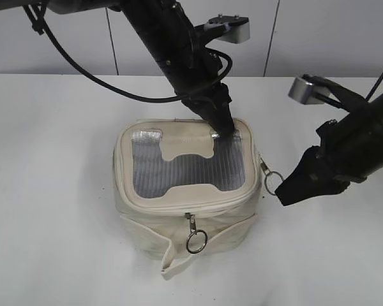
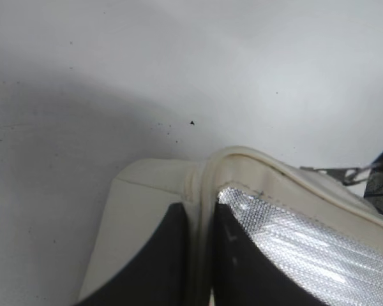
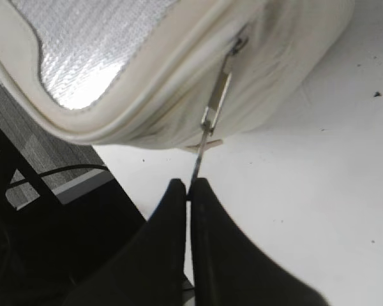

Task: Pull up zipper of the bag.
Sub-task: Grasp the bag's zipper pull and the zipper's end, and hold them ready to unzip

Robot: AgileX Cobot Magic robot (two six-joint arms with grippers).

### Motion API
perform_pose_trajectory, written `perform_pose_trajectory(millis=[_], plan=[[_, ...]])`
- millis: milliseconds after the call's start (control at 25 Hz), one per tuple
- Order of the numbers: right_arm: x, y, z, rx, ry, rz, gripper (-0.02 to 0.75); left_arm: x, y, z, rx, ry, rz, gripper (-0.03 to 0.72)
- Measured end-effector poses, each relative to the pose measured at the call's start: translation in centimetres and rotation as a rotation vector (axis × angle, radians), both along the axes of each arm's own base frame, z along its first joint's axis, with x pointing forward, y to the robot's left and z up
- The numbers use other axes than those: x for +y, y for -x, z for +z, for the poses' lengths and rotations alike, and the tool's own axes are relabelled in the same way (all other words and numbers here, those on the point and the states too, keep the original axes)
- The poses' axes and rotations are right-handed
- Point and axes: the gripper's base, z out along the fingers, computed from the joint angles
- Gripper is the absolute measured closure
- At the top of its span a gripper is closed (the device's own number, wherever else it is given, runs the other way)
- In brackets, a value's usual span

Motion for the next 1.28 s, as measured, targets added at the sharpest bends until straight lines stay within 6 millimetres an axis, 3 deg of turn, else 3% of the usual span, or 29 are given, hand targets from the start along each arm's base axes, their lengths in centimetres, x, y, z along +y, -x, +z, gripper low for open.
perform_pose_trajectory(millis=[240, 720, 920, 1120, 1280], plan=[[2.0, 2.6, -0.3, 0.013, 0.080, 0.100, 0.733, 0.0, 0.1, 0.0, 0.008, 0.000, -0.004, 0.613], [6.0, 7.7, 1.9, -0.053, 0.076, 0.255, 0.733, -0.1, 0.1, 0.0, 0.009, 0.000, -0.004, 0.614], [9.0, 8.9, 2.4, -0.133, 0.022, 0.306, 0.733, 0.0, 0.2, 0.0, 0.011, -0.002, 0.000, 0.614], [12.4, 9.0, 3.0, -0.164, -0.019, 0.371, 0.733, 0.0, 0.3, 0.0, 0.021, -0.007, -0.006, 0.615], [13.9, 8.9, 3.0, -0.160, -0.053, 0.395, 0.733, 0.0, 0.4, 0.1, 0.035, -0.011, -0.014, 0.616]])
